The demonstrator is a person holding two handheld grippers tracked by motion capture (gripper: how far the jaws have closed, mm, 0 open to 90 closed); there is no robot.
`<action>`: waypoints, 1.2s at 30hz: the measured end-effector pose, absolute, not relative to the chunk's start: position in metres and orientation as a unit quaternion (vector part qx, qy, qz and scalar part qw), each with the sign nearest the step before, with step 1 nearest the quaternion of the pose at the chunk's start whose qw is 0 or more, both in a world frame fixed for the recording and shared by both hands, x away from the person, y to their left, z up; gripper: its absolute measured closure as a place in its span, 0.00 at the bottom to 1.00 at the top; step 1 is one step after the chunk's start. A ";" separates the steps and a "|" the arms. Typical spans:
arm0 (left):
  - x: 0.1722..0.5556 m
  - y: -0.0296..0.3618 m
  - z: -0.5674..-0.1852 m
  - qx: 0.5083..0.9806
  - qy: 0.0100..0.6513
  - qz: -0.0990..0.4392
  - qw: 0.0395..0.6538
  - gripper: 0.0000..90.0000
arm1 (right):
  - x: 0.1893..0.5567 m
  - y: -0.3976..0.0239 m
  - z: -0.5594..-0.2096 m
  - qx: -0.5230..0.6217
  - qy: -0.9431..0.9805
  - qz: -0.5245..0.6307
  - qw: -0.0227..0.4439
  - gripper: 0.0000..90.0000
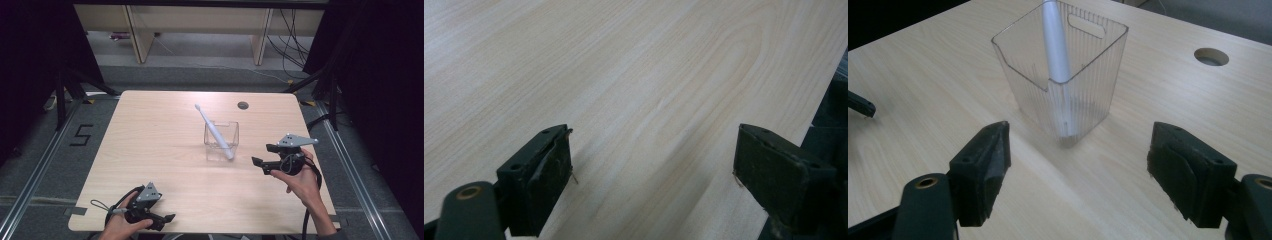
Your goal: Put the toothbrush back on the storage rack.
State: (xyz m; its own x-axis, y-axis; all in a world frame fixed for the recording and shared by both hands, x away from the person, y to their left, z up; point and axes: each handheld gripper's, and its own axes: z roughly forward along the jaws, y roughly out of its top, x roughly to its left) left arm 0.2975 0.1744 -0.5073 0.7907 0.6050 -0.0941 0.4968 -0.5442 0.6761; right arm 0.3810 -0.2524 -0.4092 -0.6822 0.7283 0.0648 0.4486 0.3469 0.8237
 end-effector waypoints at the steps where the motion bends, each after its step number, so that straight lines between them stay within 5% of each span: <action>1: 0.297 0.174 -0.507 0.876 0.314 0.075 0.359 0.17 | 0.380 -0.253 -0.410 0.365 0.803 0.441 0.168 0.26; 36: 0.296 0.174 -0.507 0.876 0.314 0.076 0.359 0.17 | 0.342 -0.256 -0.447 0.366 0.816 0.430 0.125 0.23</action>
State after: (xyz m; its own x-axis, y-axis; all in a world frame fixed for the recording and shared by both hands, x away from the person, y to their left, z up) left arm 0.2965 0.1737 -0.5072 0.7911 0.6047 -0.0921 0.4957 -0.5456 0.6757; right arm 0.3420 -0.2556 -0.4467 -0.7006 0.7050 0.1106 0.4894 0.3619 0.7934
